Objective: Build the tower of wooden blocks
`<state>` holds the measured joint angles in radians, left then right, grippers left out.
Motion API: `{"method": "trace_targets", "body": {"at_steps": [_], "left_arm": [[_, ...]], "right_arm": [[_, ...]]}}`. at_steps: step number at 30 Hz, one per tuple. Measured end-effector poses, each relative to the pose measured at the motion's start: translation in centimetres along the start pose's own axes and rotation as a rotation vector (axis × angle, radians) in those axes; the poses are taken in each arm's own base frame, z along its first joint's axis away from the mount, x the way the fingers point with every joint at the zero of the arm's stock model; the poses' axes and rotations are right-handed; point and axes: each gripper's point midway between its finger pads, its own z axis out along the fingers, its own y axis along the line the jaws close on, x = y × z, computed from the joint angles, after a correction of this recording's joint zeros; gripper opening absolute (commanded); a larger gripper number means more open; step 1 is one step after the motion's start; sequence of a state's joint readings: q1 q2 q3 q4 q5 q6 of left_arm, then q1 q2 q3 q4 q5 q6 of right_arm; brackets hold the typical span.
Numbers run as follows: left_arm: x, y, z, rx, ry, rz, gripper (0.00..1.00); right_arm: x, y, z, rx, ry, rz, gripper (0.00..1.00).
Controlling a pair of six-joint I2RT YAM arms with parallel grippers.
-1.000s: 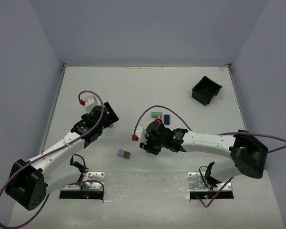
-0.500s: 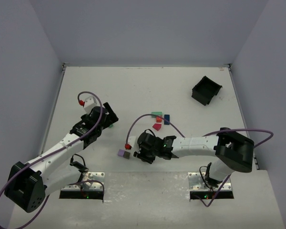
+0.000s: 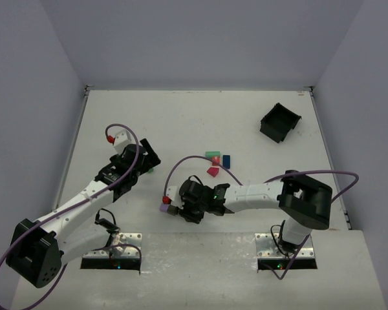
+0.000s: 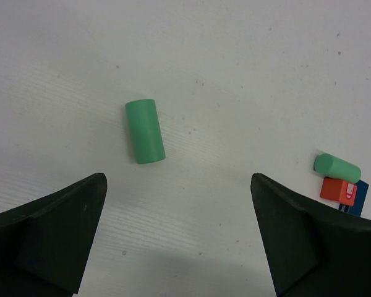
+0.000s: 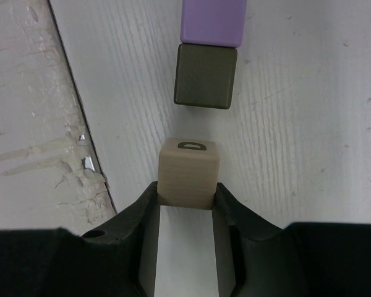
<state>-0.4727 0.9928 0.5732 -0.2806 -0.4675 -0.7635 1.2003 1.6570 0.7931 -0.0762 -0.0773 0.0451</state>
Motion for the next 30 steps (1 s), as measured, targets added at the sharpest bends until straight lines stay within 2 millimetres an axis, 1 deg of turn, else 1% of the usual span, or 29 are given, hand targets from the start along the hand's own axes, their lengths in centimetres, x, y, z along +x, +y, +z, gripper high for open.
{"method": "trace_targets", "body": {"at_steps": [11,30], "left_arm": [[0.0,0.0,0.0,0.0,0.0,0.0,1.0],[0.0,0.0,0.0,0.0,0.0,0.0,1.0]], "right_arm": [[-0.8,0.1,1.0,-0.012,0.0,0.025,0.34],[-1.0,0.1,1.7,-0.014,0.008,0.051,0.37]]}}
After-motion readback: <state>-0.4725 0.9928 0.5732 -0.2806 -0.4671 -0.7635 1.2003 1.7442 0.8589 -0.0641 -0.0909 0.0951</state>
